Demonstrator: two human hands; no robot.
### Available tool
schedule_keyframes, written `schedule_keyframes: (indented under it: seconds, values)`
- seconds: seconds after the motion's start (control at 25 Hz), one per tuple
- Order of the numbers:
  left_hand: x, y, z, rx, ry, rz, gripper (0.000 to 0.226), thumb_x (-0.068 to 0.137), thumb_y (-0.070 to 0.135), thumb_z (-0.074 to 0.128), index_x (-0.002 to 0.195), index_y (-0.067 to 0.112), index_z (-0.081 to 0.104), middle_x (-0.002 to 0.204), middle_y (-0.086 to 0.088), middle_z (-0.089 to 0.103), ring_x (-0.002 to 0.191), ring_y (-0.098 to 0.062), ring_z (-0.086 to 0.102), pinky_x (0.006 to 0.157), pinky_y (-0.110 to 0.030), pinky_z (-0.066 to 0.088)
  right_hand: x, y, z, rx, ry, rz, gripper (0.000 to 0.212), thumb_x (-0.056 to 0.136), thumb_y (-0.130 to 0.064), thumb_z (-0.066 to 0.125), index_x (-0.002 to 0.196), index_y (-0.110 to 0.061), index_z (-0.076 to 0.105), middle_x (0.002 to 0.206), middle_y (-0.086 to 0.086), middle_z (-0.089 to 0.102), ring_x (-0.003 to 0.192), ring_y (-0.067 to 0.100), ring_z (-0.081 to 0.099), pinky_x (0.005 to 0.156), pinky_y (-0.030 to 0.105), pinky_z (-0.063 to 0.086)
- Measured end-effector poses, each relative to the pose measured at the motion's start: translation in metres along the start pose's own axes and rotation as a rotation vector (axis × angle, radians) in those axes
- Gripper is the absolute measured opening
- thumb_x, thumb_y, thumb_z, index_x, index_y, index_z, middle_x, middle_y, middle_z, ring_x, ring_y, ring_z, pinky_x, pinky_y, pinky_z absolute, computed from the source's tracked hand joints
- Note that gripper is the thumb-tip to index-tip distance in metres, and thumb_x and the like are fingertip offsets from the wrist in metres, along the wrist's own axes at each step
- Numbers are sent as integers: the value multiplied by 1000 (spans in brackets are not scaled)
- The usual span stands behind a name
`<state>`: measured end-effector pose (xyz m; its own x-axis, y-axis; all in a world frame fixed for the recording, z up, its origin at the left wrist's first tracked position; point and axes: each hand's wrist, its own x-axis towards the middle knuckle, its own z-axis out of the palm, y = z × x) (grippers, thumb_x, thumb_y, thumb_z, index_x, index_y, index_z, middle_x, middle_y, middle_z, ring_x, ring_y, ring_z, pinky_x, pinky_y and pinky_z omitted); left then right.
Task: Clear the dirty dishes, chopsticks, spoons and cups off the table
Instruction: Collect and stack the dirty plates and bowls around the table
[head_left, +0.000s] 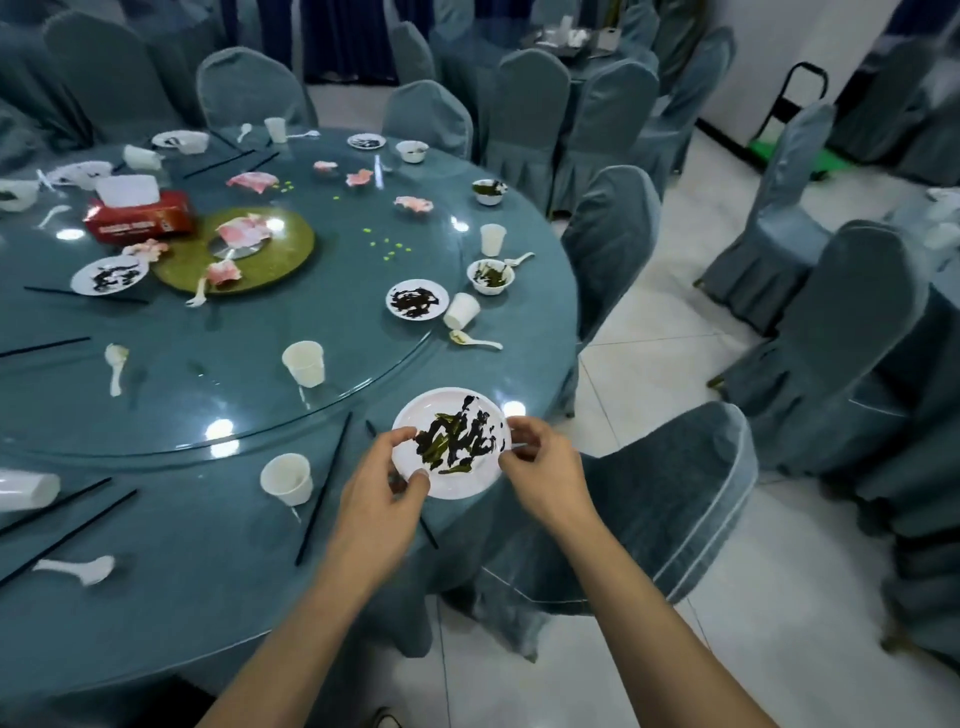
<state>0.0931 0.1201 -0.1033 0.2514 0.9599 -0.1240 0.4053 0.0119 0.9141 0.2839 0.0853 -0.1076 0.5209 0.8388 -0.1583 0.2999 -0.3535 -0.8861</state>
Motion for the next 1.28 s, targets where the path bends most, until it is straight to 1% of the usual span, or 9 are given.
schedule_keyframes:
  seconds: [0.12, 0.24, 0.32, 0.4, 0.64, 0.8, 0.96, 1.16, 1.28]
  values:
    - [-17, 29, 49, -13, -41, 13, 41, 99, 12, 58, 128, 40, 55, 122, 9, 65, 96, 16, 60, 79, -8, 47, -3, 26, -58, 29, 56, 11, 30, 87, -5, 66, 114, -18, 69, 96, -12, 72, 92, 0, 67, 81, 17, 55]
    - [-40, 56, 101, -32, -67, 16, 40, 99, 12, 57, 126, 41, 56, 120, 11, 66, 92, 21, 59, 88, -26, 51, -11, 54, -117, 26, 67, 30, 29, 89, -6, 67, 115, -19, 69, 96, -13, 70, 91, -3, 64, 72, 5, 49]
    - [-52, 69, 136, -39, -72, 27, 40, 99, 12, 58, 126, 40, 56, 121, 12, 67, 94, 18, 60, 95, -31, 51, -17, 70, -155, 21, 74, 48, 32, 90, -7, 67, 119, -20, 68, 97, -13, 70, 93, 1, 65, 81, 15, 53]
    - [-61, 82, 172, -50, -93, 37, 40, 99, 11, 58, 126, 40, 56, 120, 14, 67, 96, 16, 62, 94, -27, 50, -19, 87, -192, 32, 81, 62, 35, 90, -5, 67, 122, -20, 68, 98, -14, 70, 94, 2, 65, 85, 23, 56]
    - [-82, 119, 259, -28, -196, 46, 38, 102, 17, 57, 129, 42, 53, 131, 10, 61, 105, 0, 65, 74, -8, 46, -18, 131, -285, 11, 136, 77, 43, 88, -5, 62, 127, -21, 68, 100, -7, 72, 86, 4, 67, 72, 22, 55]
    - [-77, 140, 296, -10, -211, 77, 38, 101, 16, 57, 129, 42, 54, 132, 7, 61, 107, -4, 65, 74, -5, 46, -7, 142, -323, 31, 188, 96, 37, 89, -11, 63, 123, -23, 69, 93, -11, 70, 79, 4, 66, 62, 18, 47]
    - [-59, 155, 330, 14, -224, 92, 37, 100, 17, 57, 127, 43, 54, 132, 4, 59, 114, -11, 62, 89, -18, 49, 16, 150, -354, 35, 201, 102, 36, 90, -13, 62, 123, -24, 69, 93, -10, 70, 80, 10, 69, 59, 19, 50]
    - [-18, 174, 376, 8, -194, 116, 37, 98, 15, 58, 127, 38, 56, 129, 4, 60, 109, -4, 62, 91, -23, 52, 70, 161, -389, 9, 199, 98, 35, 92, -14, 60, 125, -23, 68, 95, -12, 68, 86, 13, 69, 84, 37, 59]
    - [14, 185, 406, -11, -172, 96, 35, 98, 16, 57, 124, 39, 57, 126, 0, 62, 112, -16, 62, 96, -37, 55, 110, 166, -403, 14, 193, 96, 33, 92, -15, 60, 123, -23, 68, 95, -13, 68, 87, 12, 69, 87, 43, 59]
